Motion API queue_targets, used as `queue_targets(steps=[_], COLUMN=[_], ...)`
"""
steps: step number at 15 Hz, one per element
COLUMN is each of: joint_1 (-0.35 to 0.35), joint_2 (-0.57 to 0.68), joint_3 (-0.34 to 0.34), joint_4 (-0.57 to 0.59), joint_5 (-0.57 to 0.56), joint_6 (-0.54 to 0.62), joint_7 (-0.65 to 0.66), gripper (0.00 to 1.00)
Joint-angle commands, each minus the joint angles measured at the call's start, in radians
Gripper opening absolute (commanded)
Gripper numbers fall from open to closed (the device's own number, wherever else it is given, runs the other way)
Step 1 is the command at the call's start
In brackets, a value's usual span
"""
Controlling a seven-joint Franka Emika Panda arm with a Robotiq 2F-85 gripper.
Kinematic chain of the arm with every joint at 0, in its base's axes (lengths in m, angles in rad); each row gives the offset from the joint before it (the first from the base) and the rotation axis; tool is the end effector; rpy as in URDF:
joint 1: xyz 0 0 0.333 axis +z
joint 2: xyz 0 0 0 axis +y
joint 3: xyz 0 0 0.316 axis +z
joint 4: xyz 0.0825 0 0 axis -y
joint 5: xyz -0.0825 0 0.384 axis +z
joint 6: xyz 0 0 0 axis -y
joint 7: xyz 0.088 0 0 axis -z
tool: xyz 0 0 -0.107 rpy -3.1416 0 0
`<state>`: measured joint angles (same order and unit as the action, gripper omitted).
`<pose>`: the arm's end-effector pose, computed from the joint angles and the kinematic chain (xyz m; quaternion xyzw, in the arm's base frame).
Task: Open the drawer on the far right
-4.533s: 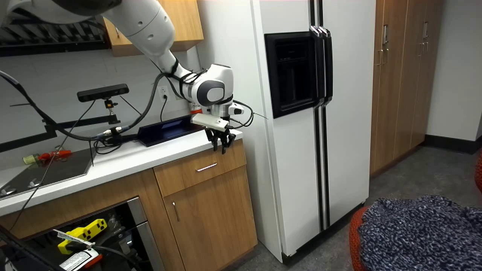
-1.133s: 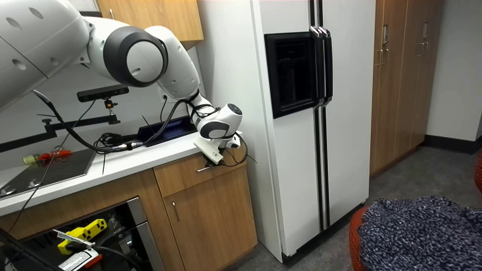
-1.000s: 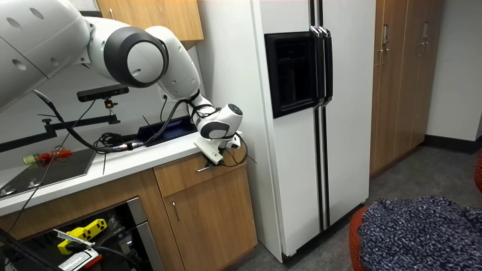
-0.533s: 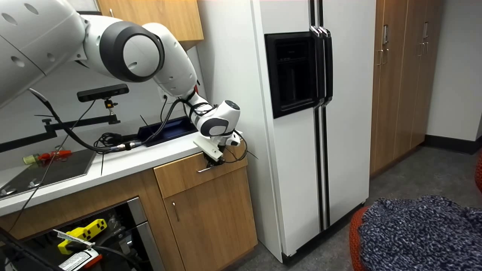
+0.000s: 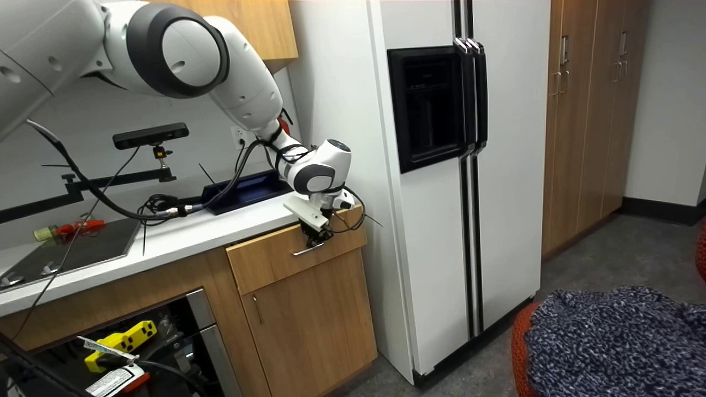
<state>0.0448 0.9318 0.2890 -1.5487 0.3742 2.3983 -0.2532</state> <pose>0.6592 0.2043 0.1100 -0.9667 -0.0930 0.0425 0.2346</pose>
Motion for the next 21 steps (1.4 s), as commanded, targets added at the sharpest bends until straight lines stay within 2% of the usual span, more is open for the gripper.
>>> queue_targets(steps=[1,6,12,15,18,21], joint_1=[0.050,0.108,0.169,0.187,0.178,0.167], joint_2=[-0.096,-0.212,-0.390,-0.456,-0.499,-0.412], joint_3=[-0.096,-0.178,-0.210,-0.196,-0.160,-0.140], joint_4=[-0.098,-0.203,-0.278,-0.283,-0.287,-0.245], joint_5=[-0.095,-0.228,-0.375,-0.419,-0.384,-0.359], joint_6=[-0.004,-0.012,-0.010,0.002,-0.012,0.033], joint_7=[0.113,0.257,0.324,0.338,0.315,0.292], gripper=[0.00,0.00,0.00,0.00,0.00,0.00])
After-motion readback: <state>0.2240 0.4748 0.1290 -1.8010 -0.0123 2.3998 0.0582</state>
